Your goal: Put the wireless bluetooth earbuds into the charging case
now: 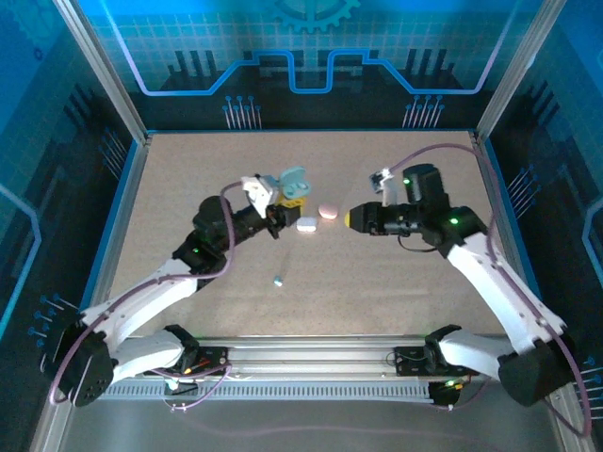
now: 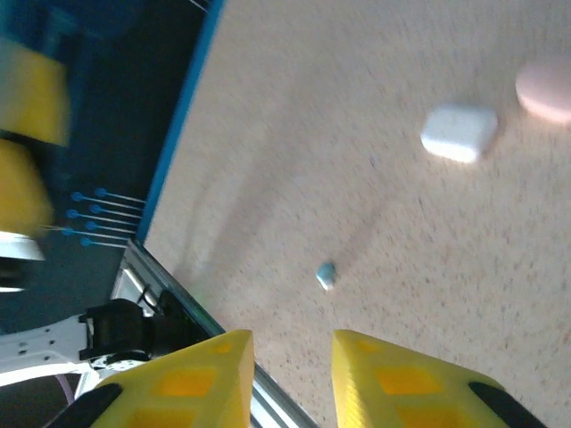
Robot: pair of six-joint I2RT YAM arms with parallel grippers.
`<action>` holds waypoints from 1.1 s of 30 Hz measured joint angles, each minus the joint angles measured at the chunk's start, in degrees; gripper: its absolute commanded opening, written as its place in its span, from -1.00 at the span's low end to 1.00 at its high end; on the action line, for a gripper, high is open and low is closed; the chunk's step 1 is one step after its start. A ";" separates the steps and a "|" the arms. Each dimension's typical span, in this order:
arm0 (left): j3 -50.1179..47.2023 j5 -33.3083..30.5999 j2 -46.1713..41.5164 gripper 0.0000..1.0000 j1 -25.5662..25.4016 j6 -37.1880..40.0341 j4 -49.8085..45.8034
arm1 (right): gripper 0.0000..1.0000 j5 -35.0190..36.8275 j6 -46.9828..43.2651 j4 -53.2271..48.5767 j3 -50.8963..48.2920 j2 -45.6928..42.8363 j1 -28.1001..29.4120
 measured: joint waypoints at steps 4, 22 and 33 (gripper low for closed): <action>-0.17 -2.78 -4.20 -0.42 2.23 0.07 -2.82 | -0.25 1.73 1.03 1.33 -1.53 10.34 6.43; 0.42 -9.66 -14.43 -0.41 2.62 3.67 -14.86 | -0.07 10.32 8.50 -2.38 20.79 46.49 25.75; 0.42 -9.66 -15.80 -0.41 2.69 3.76 -16.00 | -0.12 16.00 9.55 -9.25 29.57 54.10 29.42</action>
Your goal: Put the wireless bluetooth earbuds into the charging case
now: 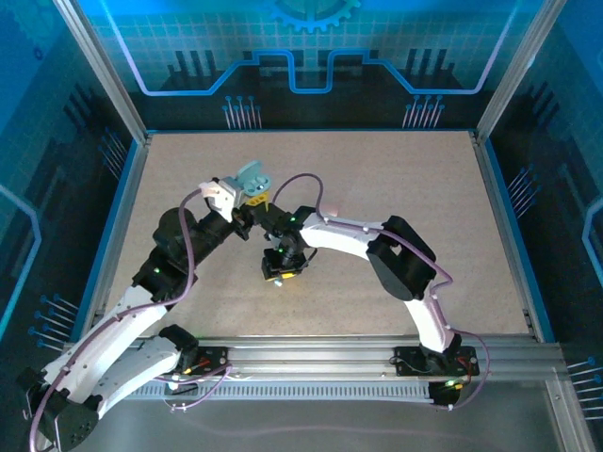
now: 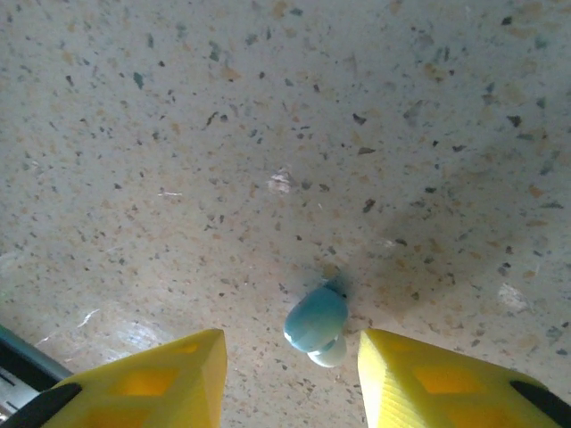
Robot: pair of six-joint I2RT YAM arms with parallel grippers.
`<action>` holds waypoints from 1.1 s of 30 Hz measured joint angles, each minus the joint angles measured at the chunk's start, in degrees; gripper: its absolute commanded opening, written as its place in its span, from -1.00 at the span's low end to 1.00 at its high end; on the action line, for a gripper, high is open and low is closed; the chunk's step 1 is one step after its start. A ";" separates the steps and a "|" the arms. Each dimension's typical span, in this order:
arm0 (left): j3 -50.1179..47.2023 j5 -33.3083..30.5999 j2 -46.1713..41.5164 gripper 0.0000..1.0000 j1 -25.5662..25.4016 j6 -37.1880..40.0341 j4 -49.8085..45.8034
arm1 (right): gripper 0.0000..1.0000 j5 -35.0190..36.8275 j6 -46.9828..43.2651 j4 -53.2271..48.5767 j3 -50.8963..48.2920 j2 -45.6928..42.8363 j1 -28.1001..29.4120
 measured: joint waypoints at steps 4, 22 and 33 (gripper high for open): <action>0.00 0.00 -0.37 -0.41 0.00 0.00 0.02 | -0.21 0.92 0.00 -1.40 1.25 1.05 0.20; -0.02 -0.02 -1.18 -0.41 0.00 -0.04 0.02 | -0.52 4.31 -2.12 -5.35 4.85 4.20 1.38; -0.07 -0.02 -1.18 -0.41 0.00 -0.11 0.02 | -0.53 6.23 -8.22 -9.27 5.77 4.48 2.32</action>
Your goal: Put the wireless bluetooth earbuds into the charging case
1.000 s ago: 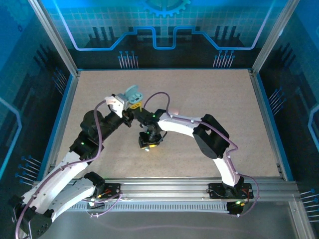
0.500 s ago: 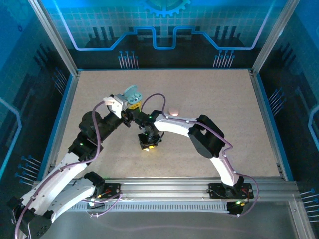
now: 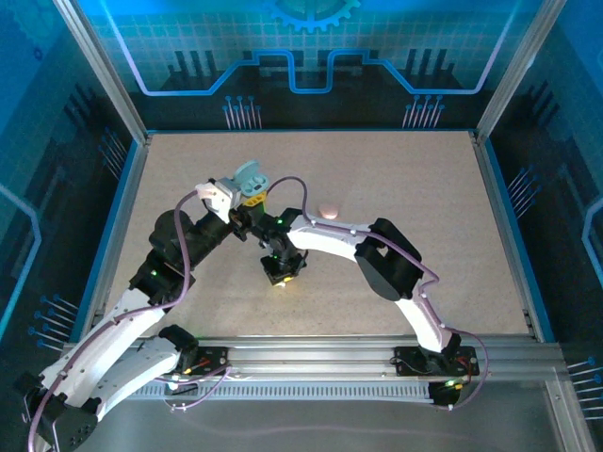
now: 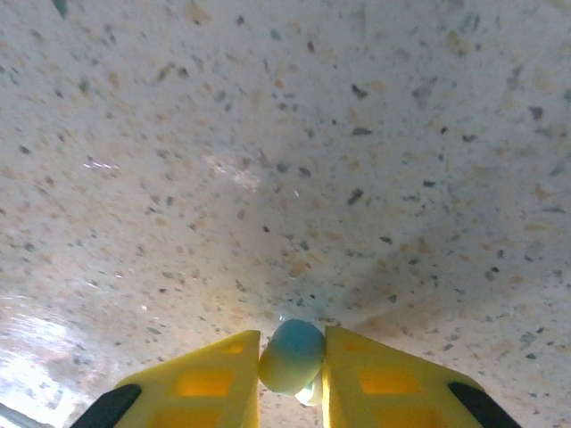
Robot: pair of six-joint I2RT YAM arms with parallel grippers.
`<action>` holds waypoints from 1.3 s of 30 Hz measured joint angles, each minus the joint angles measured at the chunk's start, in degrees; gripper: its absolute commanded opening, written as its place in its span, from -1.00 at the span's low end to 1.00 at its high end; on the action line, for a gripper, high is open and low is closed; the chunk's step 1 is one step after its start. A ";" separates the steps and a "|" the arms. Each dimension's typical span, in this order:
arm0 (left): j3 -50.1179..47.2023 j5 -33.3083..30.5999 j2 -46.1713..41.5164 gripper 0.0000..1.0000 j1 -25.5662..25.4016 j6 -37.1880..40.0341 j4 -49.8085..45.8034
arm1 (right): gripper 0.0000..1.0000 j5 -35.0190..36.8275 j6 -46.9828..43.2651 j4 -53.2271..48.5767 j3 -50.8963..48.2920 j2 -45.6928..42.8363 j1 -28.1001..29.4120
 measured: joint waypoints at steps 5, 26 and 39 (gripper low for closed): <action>0.00 0.02 0.22 -0.41 0.00 -0.13 0.04 | -0.52 0.85 -2.01 0.22 -8.52 -5.20 -0.42; 0.00 0.28 2.51 -0.41 0.00 -0.57 0.09 | -0.36 2.56 -9.70 -0.55 -22.32 -13.77 -5.73; 0.00 0.92 4.44 -0.41 0.00 -0.57 0.11 | -0.39 2.10 -3.32 -0.17 -22.16 -13.75 -6.10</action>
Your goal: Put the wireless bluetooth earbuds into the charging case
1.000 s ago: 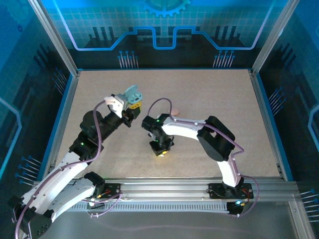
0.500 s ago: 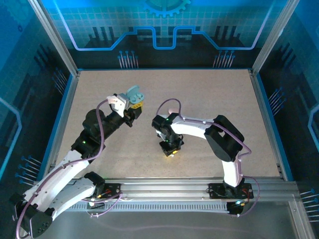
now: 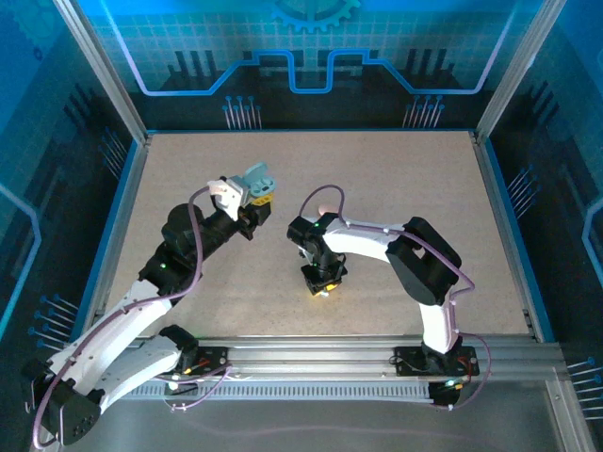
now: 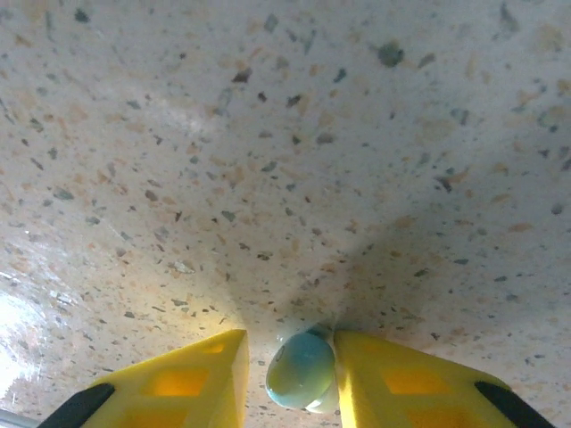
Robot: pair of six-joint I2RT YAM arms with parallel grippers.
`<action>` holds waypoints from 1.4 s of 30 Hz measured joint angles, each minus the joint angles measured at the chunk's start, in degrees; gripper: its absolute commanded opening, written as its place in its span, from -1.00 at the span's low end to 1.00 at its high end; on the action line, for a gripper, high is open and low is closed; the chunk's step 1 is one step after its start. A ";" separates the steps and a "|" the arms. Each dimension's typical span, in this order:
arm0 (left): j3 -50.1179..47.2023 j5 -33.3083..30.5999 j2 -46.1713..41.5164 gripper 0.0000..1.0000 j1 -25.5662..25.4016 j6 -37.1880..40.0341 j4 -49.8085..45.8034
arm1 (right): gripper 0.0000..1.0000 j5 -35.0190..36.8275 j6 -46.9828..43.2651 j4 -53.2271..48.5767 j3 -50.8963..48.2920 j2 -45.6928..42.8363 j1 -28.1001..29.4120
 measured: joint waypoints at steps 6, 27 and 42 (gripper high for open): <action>0.00 0.22 0.26 -0.42 0.00 -0.04 0.02 | -0.51 0.24 2.97 0.02 -0.07 0.00 -0.13; -0.17 7.08 7.45 -0.41 -0.83 -1.29 5.03 | -0.62 -4.94 2.03 4.00 -2.86 -24.83 -10.23; -0.17 13.55 23.43 -0.40 -11.54 1.57 19.50 | -0.58 -24.79 -0.04 8.59 7.56 -41.20 -19.78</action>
